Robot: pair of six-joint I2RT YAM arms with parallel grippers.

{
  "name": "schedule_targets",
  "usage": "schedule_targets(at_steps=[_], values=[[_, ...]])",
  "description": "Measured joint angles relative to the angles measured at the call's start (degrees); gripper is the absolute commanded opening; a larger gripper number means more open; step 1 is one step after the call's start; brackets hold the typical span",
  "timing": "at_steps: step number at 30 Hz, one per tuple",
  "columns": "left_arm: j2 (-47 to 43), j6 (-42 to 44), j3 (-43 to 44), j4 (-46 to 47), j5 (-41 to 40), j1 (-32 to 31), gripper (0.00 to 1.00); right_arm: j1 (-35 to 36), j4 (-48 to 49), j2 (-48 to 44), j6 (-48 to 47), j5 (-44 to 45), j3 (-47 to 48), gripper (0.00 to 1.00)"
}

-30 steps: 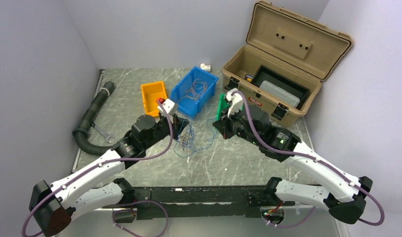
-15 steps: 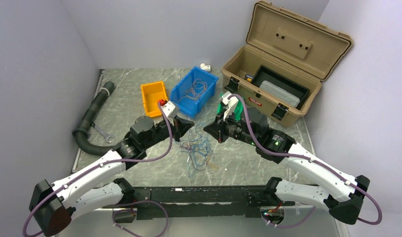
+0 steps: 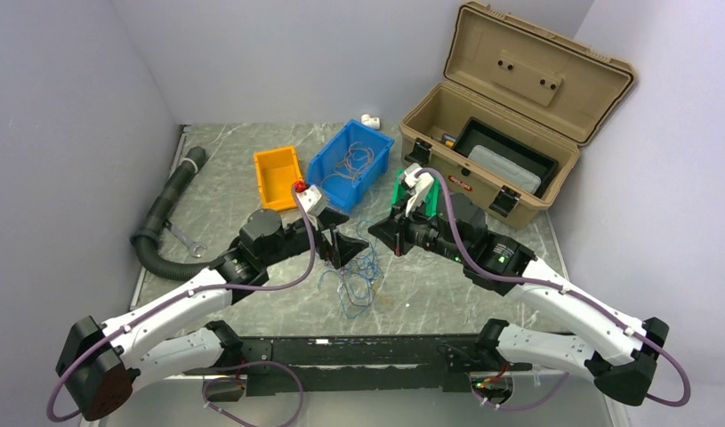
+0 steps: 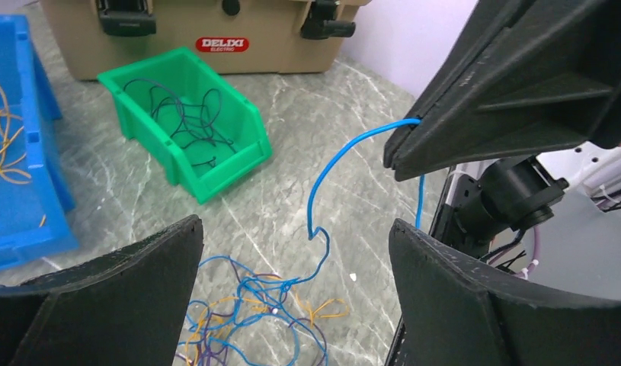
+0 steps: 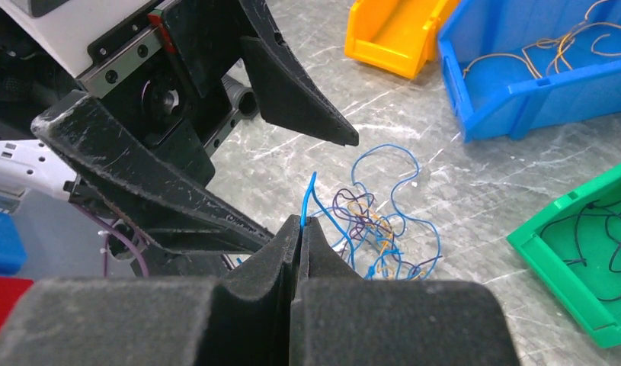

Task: Untangle the cables
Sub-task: Untie the cable.

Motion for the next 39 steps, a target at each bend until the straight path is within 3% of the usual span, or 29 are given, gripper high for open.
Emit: schedule_targets(at_steps=[5, 11, 17, 19, 21, 26, 31, 39], values=[[0.0, -0.2, -1.3, 2.9, 1.8, 0.0, 0.96, 0.0, -1.2, 0.0, 0.7, 0.4, 2.4, 0.0], [2.4, -1.5, -2.1, 7.8, 4.9, 0.0, 0.97, 0.0, -2.8, 0.0, 1.0, 3.5, 15.4, 0.0], [8.5, -4.8, -2.1, 14.1, 10.1, 0.0, 0.92, 0.0, -1.4, -0.1, 0.6, 8.2, 25.8, 0.0], [11.0, -6.9, -2.2, 17.8, 11.9, 0.0, 0.85, 0.0, -0.9, 0.0, 0.4, 10.3, 27.9, 0.0], [13.4, -8.5, -2.4, 21.2, 13.1, 0.0, 0.7, 0.0, -0.3, 0.5, 0.3, 12.1, 29.9, 0.0], [19.0, -10.3, -3.1, 24.6, 14.3, 0.0, 0.65, 0.0, 1.5, 2.1, -0.1, 17.1, 34.8, 0.0], [22.7, -11.0, -4.9, 26.7, 14.6, 0.1, 0.69, 0.0, 3.2, 2.4, -1.6, 21.1, 39.2, 0.0], [27.5, -13.9, -6.9, 33.4, 16.4, 0.1, 0.84, 0.0, 5.6, 3.1, -2.9, 23.4, 43.2, 0.0]])
